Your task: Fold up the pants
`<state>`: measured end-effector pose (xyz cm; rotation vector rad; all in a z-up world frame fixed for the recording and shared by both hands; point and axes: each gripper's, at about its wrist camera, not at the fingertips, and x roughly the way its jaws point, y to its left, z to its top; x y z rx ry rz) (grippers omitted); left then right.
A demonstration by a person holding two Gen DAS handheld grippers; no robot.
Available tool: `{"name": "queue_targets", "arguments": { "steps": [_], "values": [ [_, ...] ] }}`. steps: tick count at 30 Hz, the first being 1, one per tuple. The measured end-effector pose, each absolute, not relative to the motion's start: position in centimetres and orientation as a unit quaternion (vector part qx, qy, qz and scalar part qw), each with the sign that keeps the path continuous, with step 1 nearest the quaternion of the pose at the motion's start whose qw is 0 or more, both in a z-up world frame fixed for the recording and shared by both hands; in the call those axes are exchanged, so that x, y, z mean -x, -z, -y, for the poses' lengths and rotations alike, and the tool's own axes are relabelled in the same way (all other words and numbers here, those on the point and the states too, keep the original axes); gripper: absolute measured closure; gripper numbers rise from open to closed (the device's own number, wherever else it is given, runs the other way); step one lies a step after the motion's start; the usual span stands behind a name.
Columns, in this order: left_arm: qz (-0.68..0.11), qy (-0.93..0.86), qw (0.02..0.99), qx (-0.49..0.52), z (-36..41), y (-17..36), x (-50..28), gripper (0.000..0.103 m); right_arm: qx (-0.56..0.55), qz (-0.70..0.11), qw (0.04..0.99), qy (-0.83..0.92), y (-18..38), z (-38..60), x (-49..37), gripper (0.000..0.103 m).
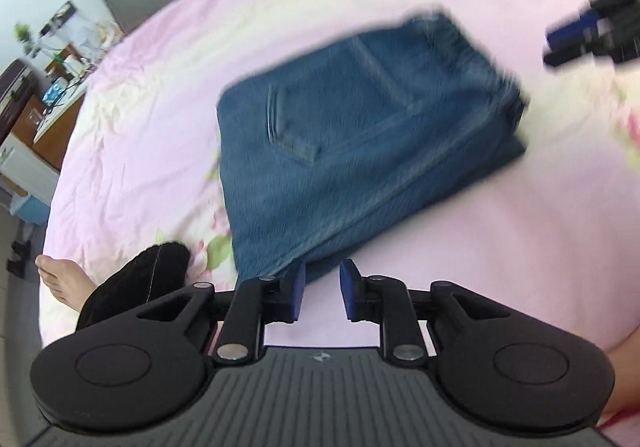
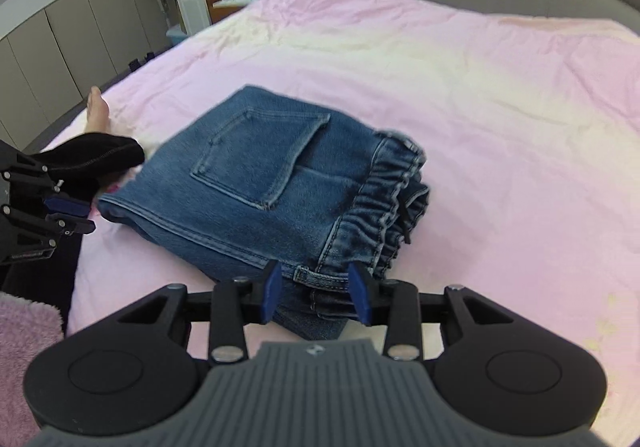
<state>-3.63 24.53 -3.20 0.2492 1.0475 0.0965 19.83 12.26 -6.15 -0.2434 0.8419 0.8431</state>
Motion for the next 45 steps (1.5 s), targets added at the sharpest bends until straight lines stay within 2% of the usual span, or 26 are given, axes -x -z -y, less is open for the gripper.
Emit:
{"name": "queue_targets", "arguments": {
  "steps": [4,5,6,8,9,11,16,18,25,33,45],
  "values": [
    [-0.42,-0.06,0.905,-0.041,-22.9,-1.3,4.2,0.064,0.079,-0.358,0.845,-0.39,2.0,-9.1,-16.8,0.054],
    [-0.4,-0.061,0.914,-0.026,-22.1,-2.5,4.7,0.057,0.069,-0.349,0.852,-0.385,1.0,-8.3,-16.1,0.044],
    [-0.377,-0.065,0.924,-0.017,-21.4,-3.5,4.9,0.049,0.059,-0.337,0.859,-0.38,0.1,-7.4,-15.1,0.039],
    [-0.336,-0.083,0.938,-0.007,-19.6,-5.2,5.9,0.037,0.043,-0.316,0.871,-0.374,-1.4,-6.0,-13.3,0.037],
    [-0.319,-0.091,0.943,-0.007,-18.8,-5.8,6.2,0.031,0.034,-0.306,0.877,-0.37,-2.1,-5.2,-12.2,0.033],
    [-0.296,-0.112,0.949,-0.015,-16.6,-6.8,7.3,0.024,0.021,-0.288,0.887,-0.361,-3.1,-4.0,-10.2,0.029],
    [-0.266,-0.153,0.951,-0.042,-12.2,-7.0,9.8,0.021,-0.009,-0.253,0.905,-0.343,-4.0,-1.7,-5.4,0.023],
    [-0.264,-0.165,0.95,-0.027,-11.3,-6.3,10.6,0.008,-0.017,-0.246,0.91,-0.333,-3.8,-1.1,-3.8,0.023],
    [-0.293,-0.168,0.941,0.01,-10.0,-2.9,11.6,0.008,0.004,-0.222,0.924,-0.312,-1.9,-0.1,-0.7,0.021],
    [-0.334,-0.172,0.926,0.03,-9.9,0.3,11.0,0.008,0.008,-0.275,0.917,-0.29,2.3,-0.7,-1.9,0.021],
    [-0.354,-0.168,0.92,0.028,-9.6,2.1,9.9,0.008,0.018,-0.306,0.909,-0.282,4.6,-1.8,-3.7,0.021]
  ]
}}
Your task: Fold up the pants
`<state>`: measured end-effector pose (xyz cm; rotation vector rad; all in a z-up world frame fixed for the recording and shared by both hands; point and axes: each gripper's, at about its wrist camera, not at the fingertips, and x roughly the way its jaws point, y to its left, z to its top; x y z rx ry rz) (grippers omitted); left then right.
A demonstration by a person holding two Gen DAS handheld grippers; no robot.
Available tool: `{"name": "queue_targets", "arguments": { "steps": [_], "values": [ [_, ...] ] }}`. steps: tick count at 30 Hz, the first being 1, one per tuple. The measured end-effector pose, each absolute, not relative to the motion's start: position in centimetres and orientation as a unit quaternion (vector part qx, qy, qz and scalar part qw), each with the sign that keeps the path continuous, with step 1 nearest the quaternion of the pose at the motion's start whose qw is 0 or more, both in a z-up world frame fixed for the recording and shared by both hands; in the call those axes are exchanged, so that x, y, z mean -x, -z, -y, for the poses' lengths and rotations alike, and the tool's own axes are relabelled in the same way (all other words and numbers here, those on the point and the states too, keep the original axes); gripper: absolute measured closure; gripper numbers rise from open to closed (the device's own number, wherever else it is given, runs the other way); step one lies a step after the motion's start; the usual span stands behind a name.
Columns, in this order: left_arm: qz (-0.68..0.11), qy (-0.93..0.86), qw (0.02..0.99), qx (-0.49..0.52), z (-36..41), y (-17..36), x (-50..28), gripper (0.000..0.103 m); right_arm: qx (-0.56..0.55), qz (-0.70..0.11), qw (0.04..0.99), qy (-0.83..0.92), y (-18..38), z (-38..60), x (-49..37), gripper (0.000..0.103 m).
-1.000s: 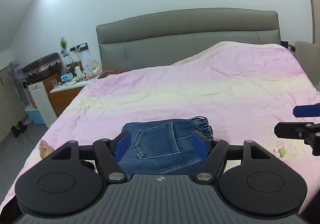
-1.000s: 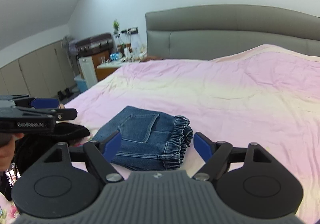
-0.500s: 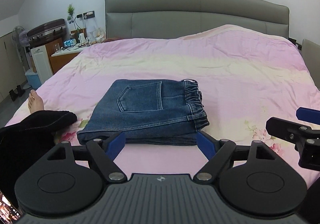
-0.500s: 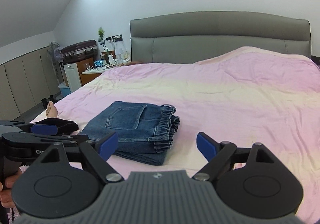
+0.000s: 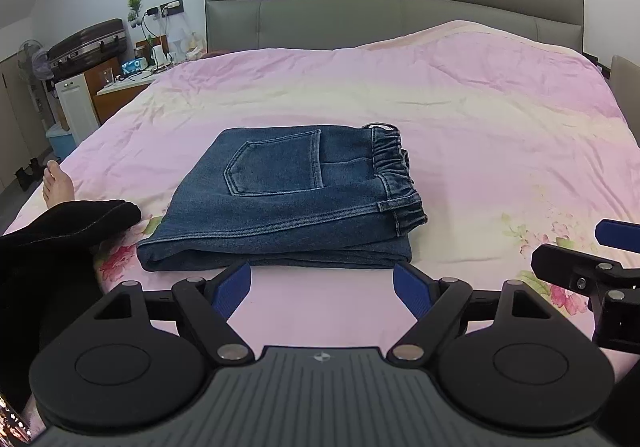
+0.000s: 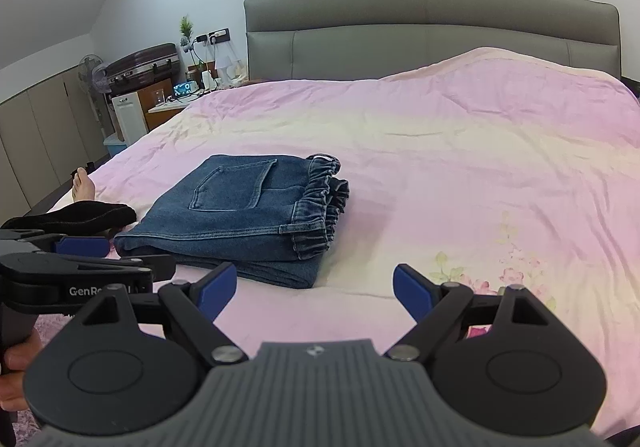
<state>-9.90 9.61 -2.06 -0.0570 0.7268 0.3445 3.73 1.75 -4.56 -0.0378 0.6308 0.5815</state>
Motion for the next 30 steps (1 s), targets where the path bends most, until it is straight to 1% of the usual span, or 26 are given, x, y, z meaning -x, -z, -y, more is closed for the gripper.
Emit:
{"name": "queue_targets", "arguments": {
  "steps": [30],
  "values": [
    [-0.353,-0.165,0.921,0.024,-9.1,1.26,9.74,0.008,0.021,-0.303,0.909,-0.286,4.61,-1.64,-3.44,0.021]
  ]
}}
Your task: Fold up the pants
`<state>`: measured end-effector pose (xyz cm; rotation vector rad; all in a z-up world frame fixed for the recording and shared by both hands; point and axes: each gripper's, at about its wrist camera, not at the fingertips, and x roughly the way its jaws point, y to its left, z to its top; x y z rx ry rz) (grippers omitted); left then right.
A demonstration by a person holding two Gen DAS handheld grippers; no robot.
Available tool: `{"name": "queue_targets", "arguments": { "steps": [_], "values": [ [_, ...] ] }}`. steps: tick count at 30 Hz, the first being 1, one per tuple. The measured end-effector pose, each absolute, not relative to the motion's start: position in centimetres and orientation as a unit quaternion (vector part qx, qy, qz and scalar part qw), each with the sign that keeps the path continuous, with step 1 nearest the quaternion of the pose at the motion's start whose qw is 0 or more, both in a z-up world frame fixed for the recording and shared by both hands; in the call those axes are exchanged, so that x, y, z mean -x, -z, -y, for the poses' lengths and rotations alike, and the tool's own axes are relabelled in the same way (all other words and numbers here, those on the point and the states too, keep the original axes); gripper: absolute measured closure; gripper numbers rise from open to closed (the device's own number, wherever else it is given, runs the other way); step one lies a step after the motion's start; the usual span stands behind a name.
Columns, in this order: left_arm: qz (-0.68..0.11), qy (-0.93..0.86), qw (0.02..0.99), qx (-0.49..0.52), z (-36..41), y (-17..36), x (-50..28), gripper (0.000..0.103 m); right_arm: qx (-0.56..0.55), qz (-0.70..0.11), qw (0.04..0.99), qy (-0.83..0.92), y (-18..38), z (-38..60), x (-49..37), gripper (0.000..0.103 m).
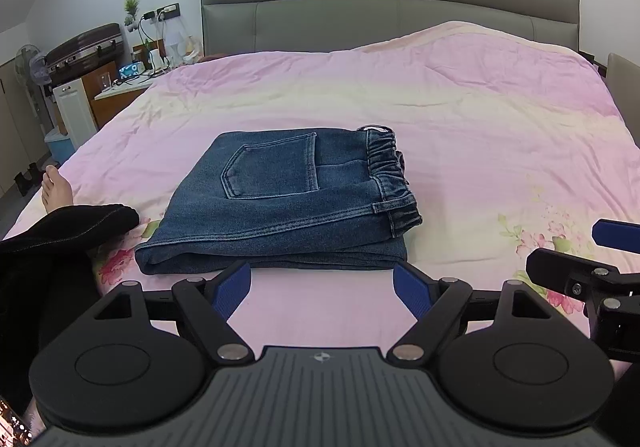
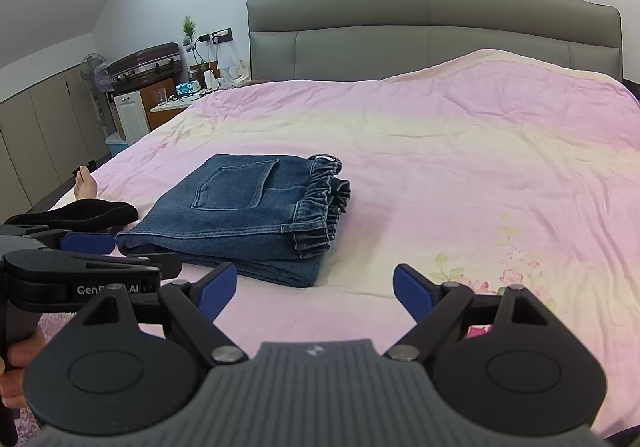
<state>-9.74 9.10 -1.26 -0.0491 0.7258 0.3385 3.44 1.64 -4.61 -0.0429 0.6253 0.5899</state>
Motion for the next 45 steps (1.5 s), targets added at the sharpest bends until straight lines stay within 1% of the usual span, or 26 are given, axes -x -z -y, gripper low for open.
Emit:
{"name": "queue_targets", "arguments": {
  "steps": [45],
  "values": [
    [-0.348,-0.168,0.922,0.015,-8.63,0.63,10.21,0.008,0.022,-0.296,0.909,-0.292,4.48,-1.42,-3.0,0.021]
  ]
}}
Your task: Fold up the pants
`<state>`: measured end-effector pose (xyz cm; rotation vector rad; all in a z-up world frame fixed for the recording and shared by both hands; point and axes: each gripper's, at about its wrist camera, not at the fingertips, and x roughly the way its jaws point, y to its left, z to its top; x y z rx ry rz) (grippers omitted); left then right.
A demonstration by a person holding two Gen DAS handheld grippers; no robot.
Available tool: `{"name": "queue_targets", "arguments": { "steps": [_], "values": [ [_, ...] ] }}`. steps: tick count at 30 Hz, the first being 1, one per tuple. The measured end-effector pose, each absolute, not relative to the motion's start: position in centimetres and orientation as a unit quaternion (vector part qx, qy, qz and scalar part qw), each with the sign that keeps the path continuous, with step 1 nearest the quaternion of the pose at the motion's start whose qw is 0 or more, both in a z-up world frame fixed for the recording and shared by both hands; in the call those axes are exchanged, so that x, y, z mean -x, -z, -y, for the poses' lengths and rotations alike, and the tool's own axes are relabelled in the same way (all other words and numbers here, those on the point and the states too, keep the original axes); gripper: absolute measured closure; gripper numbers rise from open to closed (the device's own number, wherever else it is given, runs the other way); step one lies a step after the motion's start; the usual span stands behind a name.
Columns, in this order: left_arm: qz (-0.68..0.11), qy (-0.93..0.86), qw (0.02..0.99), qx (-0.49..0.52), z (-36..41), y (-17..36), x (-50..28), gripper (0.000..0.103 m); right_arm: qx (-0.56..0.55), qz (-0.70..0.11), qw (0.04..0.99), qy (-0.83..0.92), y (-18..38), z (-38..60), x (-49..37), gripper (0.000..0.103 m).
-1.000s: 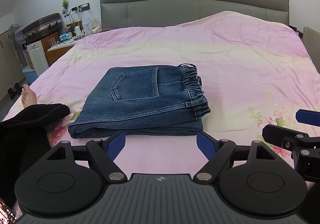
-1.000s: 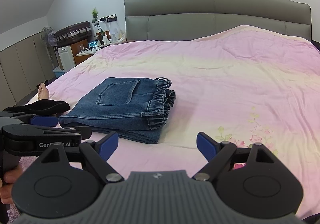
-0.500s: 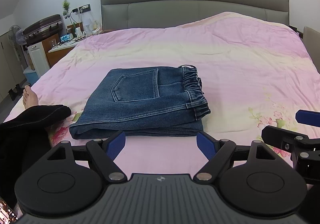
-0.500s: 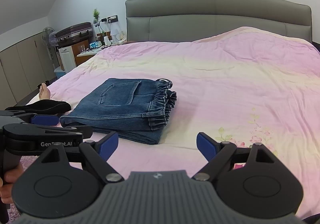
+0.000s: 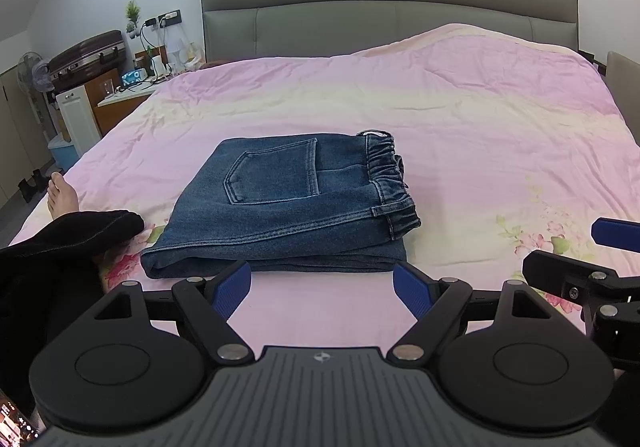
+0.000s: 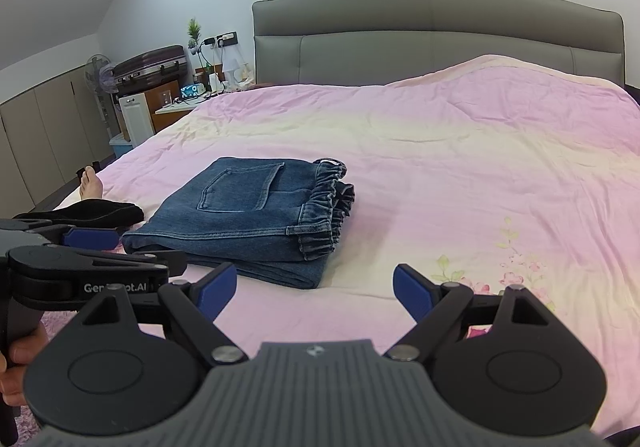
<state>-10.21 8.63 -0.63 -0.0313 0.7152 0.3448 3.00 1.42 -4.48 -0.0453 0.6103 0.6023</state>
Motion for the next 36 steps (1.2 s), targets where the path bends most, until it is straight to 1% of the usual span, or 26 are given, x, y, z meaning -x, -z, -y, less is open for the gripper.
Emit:
{"name": "queue_targets", "arguments": {
  "steps": [36],
  "values": [
    [-0.343,-0.162,0.925,0.006,-8.21,0.45,10.46,0.008,0.021,-0.3,0.906,-0.297,4.22,-1.2,-2.79,0.021]
  ]
}}
